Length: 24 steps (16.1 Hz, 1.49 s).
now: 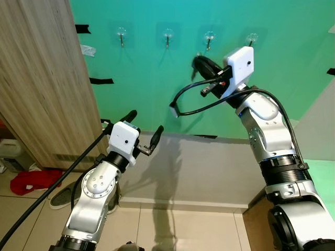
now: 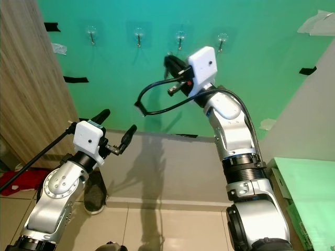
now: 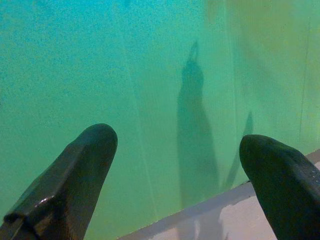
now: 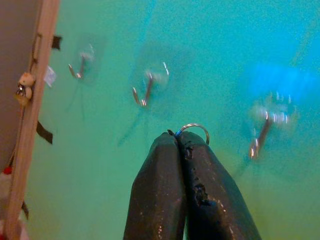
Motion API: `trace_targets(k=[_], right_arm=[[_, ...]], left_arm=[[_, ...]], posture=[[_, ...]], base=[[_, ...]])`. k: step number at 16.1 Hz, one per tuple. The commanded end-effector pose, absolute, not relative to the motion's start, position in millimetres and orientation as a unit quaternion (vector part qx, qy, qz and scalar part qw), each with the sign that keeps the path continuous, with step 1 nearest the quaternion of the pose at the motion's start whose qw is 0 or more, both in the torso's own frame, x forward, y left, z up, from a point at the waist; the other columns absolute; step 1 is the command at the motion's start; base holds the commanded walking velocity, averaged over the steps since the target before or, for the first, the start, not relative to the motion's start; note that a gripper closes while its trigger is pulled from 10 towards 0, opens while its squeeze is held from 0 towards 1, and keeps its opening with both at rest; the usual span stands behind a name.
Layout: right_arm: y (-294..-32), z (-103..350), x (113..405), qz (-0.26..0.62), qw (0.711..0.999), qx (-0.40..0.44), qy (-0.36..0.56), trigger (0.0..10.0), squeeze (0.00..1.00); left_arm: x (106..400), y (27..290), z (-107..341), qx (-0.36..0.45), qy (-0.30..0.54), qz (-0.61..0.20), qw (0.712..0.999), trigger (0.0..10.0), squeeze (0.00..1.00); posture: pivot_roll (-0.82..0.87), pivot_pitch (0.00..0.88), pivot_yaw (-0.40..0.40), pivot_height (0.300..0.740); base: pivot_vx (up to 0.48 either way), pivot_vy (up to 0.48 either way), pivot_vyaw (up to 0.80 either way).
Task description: Hang keys on a hook
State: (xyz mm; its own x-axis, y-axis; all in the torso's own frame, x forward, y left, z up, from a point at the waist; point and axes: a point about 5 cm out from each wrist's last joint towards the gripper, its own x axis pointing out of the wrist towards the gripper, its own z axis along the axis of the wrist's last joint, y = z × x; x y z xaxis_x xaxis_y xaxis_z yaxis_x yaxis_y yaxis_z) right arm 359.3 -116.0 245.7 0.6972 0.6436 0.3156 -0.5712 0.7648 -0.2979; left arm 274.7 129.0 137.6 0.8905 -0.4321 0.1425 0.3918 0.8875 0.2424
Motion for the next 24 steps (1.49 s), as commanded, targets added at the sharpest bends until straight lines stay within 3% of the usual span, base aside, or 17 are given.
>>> trace_targets(k=[1, 10, 24], right_arm=[[-120.0, 251.8, 356.8, 0.318, 0.912, -0.12, -0.228, 0.0, 0.0], [-131.3, 246.0, 367.4, 0.278, 0.933, -0.088, -0.212, 0.0, 0.0], [-129.8, 254.0, 379.4, 0.262, 0.938, -0.06, -0.218, 0.0, 0.0]], left_arm=[[278.0, 126.8, 139.9, 0.113, -0.1, -0.218, 0.964, 10.0, 0.0], [277.4, 125.9, 139.5, 0.11, -0.099, -0.217, 0.965, 10.0, 0.0], [275.7, 123.8, 139.6, 0.109, -0.102, -0.217, 0.965, 10.0, 0.0]], posture=[[0.13, 0.0, -0.04, 0.74], [0.12, 0.0, -0.042, 0.74], [0.13, 0.0, -0.047, 0.74]], base=[[0.0, 0.0, 0.0], [0.0, 0.0, 0.0], [0.0, 0.0, 0.0]])
